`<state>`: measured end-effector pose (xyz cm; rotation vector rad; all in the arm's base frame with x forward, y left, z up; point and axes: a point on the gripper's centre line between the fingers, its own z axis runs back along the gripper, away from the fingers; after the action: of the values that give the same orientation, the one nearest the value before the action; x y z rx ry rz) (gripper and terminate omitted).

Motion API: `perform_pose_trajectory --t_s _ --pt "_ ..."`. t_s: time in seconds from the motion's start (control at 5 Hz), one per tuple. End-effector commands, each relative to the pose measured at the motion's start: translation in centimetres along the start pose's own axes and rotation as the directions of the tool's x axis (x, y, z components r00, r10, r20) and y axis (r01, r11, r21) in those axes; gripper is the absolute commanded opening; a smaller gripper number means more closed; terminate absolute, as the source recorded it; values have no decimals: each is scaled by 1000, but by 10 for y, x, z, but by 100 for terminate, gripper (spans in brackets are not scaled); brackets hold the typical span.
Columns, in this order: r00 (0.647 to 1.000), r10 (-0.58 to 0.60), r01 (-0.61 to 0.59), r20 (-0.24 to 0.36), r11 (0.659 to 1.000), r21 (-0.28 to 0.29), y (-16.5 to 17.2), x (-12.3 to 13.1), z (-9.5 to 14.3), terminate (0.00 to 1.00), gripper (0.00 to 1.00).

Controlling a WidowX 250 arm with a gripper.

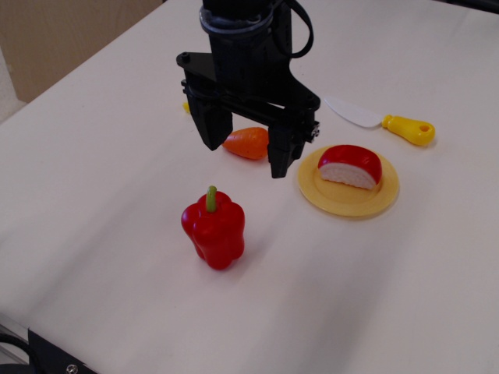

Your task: Take sushi off plate

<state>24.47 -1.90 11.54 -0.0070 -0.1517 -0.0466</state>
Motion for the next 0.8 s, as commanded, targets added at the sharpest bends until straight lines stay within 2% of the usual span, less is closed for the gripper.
perform_pose_trajectory --t_s 0.0,0.2,0.4,0.6 --pt "1000 0 0 0 1000 0 0 0 0 0 100" --pt "964 -256 258 -75 966 25 5 30 -1 0 100" --pt "874 -484 483 -39 875 -33 11 63 -9 0 100" --pt "730 -683 682 1 729 -64 7 90 -22 0 100"
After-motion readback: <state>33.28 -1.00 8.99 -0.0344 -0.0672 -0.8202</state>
